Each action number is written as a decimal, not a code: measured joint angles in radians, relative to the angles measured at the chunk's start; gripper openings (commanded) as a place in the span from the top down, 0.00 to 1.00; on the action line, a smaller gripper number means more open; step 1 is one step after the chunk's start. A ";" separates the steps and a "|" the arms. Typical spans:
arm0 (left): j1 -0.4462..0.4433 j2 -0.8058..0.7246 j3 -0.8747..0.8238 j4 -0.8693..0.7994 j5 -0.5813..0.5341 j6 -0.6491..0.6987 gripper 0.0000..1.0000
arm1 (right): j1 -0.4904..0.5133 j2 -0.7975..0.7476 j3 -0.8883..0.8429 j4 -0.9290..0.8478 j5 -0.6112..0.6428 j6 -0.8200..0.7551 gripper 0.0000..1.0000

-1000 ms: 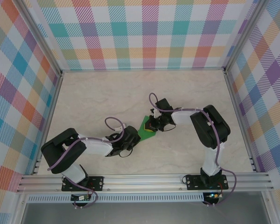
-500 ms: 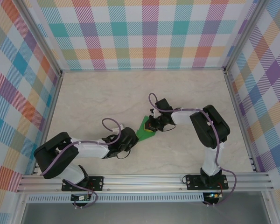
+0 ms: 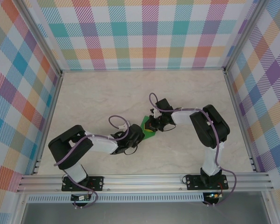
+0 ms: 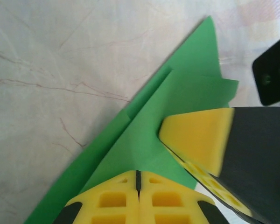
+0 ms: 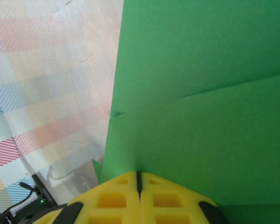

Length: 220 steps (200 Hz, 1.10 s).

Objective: Fold a paper plane with a square sheet of paper (pick it up from the middle)
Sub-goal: Fourth fold the wing at the center of the table.

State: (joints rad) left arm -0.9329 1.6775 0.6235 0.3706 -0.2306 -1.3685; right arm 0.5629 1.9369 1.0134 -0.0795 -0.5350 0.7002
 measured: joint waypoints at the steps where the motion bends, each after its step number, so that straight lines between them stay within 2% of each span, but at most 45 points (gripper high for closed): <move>1: 0.000 0.001 0.000 0.001 0.000 -0.001 1.00 | 0.000 0.000 0.000 0.000 0.000 0.000 0.99; 124: -0.045 0.035 -0.032 0.085 -0.132 -0.158 1.00 | -0.001 0.002 0.000 0.005 0.003 0.000 0.99; 220: -0.101 -0.111 -0.206 0.076 -0.237 -0.325 1.00 | -0.013 0.005 0.000 0.005 -0.005 0.019 0.99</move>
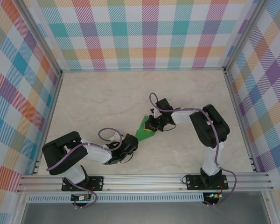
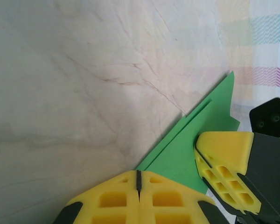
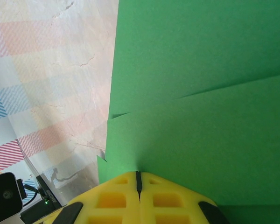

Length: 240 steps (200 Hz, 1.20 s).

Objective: Fold a paper plane with a square sheet of paper (pick it up from the middle)
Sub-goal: Fourth fold the wing at the center of the table.

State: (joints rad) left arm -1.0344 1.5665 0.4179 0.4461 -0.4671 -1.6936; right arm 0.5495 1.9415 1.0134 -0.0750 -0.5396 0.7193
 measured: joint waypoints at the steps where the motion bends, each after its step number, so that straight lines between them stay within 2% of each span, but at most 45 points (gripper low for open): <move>1: 0.000 -0.002 -0.002 0.000 0.000 -0.001 1.00 | 0.000 0.000 0.000 0.000 0.000 0.000 0.99; 64: -0.006 -0.143 -0.032 -0.220 -0.037 -0.005 1.00 | -0.002 0.002 0.000 0.000 -0.005 0.003 0.99; 101: 0.003 -0.217 0.006 -0.369 -0.039 0.149 1.00 | -0.003 0.003 0.002 0.000 -0.011 0.003 0.98; 125: 0.032 -0.222 0.074 -0.390 0.001 0.260 0.99 | -0.005 0.004 0.012 -0.013 -0.016 0.001 0.96; 173: 0.122 -0.176 0.158 -0.388 0.145 0.464 0.84 | -0.010 -0.014 0.064 -0.121 0.039 0.003 0.74; 213: 0.141 -0.097 0.238 -0.385 0.263 0.584 0.81 | -0.036 -0.125 0.053 -0.178 0.107 0.048 0.55; 240: 0.156 -0.048 0.269 -0.362 0.317 0.627 0.80 | -0.048 -0.227 0.011 -0.186 0.165 0.091 0.47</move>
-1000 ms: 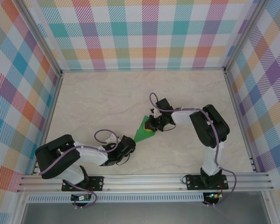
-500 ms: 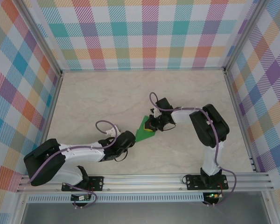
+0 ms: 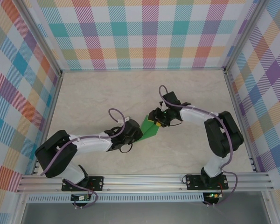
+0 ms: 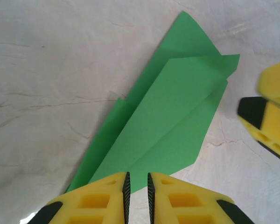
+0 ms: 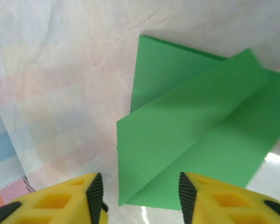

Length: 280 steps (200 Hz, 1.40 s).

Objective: Fold a paper plane with a square sheet of paper (pick it up from the middle)
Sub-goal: Fourth fold the wing at the center of the table, then pick up the paper from the center of the table.

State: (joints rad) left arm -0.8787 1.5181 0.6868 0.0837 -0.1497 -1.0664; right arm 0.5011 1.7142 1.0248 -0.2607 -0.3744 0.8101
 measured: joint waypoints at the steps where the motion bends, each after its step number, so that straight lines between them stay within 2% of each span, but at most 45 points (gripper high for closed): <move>1: 0.001 0.002 0.001 0.002 0.001 0.002 0.80 | -0.001 -0.004 -0.002 -0.001 0.003 0.004 0.46; 52: 0.037 0.039 0.002 0.004 0.037 0.015 0.76 | -0.010 0.010 -0.016 -0.017 0.042 0.058 0.49; 122: 0.083 0.039 0.002 -0.009 0.056 0.018 0.56 | -0.006 0.131 0.037 0.005 -0.031 0.072 0.61; 152: 0.114 0.023 0.002 -0.044 0.063 0.018 0.43 | 0.009 0.150 0.045 0.048 -0.087 0.072 0.62; 196: 0.180 -0.054 0.002 -0.138 0.059 0.044 0.33 | 0.064 0.153 0.033 0.125 -0.130 0.066 0.65; 248: 0.244 -0.117 -0.005 -0.226 0.060 0.064 0.22 | 0.110 0.163 -0.030 0.213 -0.132 0.101 0.77; 261: 0.255 -0.140 -0.014 -0.238 0.061 0.066 0.16 | 0.112 0.163 -0.032 0.220 -0.130 0.108 0.85; 280: 0.268 -0.180 -0.030 -0.252 0.064 0.071 0.07 | 0.113 0.161 -0.032 0.230 -0.120 0.111 0.87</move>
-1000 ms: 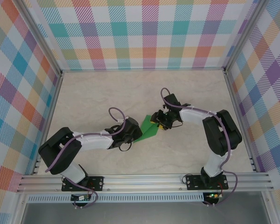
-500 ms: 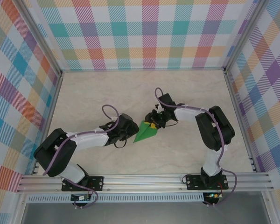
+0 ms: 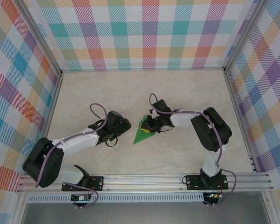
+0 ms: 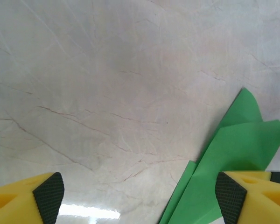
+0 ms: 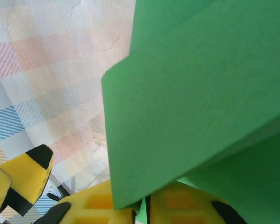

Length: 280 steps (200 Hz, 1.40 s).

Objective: Fold a paper plane with a square sheet of paper (pick it up from the middle)
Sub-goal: Pick up the paper from the center of the table.

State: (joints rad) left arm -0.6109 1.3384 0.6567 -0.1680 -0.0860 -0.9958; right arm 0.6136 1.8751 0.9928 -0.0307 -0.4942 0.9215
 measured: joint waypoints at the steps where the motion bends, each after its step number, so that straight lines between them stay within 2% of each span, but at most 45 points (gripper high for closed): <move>1: 0.000 -0.001 0.000 -0.001 0.000 0.001 0.07 | 0.000 0.000 0.000 0.000 0.000 0.001 0.87; 32: 0.014 -0.058 -0.003 -0.030 0.021 0.024 0.03 | 0.000 -0.045 0.000 -0.013 0.029 -0.009 0.82; 43: 0.019 -0.076 -0.003 -0.040 0.030 0.029 0.03 | 0.000 -0.070 0.004 -0.031 0.037 -0.019 0.75; 60: 0.021 -0.091 -0.008 -0.042 0.047 0.042 0.03 | 0.000 -0.093 0.016 -0.053 0.049 -0.031 0.59; 81: 0.021 -0.092 -0.015 -0.042 0.064 0.047 0.02 | 0.000 -0.095 0.018 -0.072 0.073 -0.025 0.52; 93: 0.021 -0.093 -0.021 -0.042 0.071 0.047 0.02 | 0.000 -0.095 0.017 -0.083 0.091 -0.017 0.51; 169: 0.024 -0.098 -0.062 -0.037 0.086 0.046 0.02 | 0.004 -0.068 -0.004 -0.005 0.119 0.037 0.61; 204: 0.024 -0.098 -0.065 -0.034 0.099 0.045 0.02 | 0.035 -0.042 -0.013 0.038 0.119 0.047 0.65; 253: 0.027 -0.098 -0.065 -0.005 0.131 0.042 0.02 | 0.064 -0.005 -0.031 0.103 0.119 0.072 0.86; 280: 0.037 -0.098 -0.065 0.003 0.166 0.039 0.02 | 0.063 -0.029 -0.037 0.102 0.132 0.062 0.88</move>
State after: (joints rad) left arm -0.5735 1.2404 0.5915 -0.1650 0.0803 -0.9569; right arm 0.6762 1.8462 0.9554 0.0715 -0.3622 0.9836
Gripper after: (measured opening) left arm 0.978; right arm 0.123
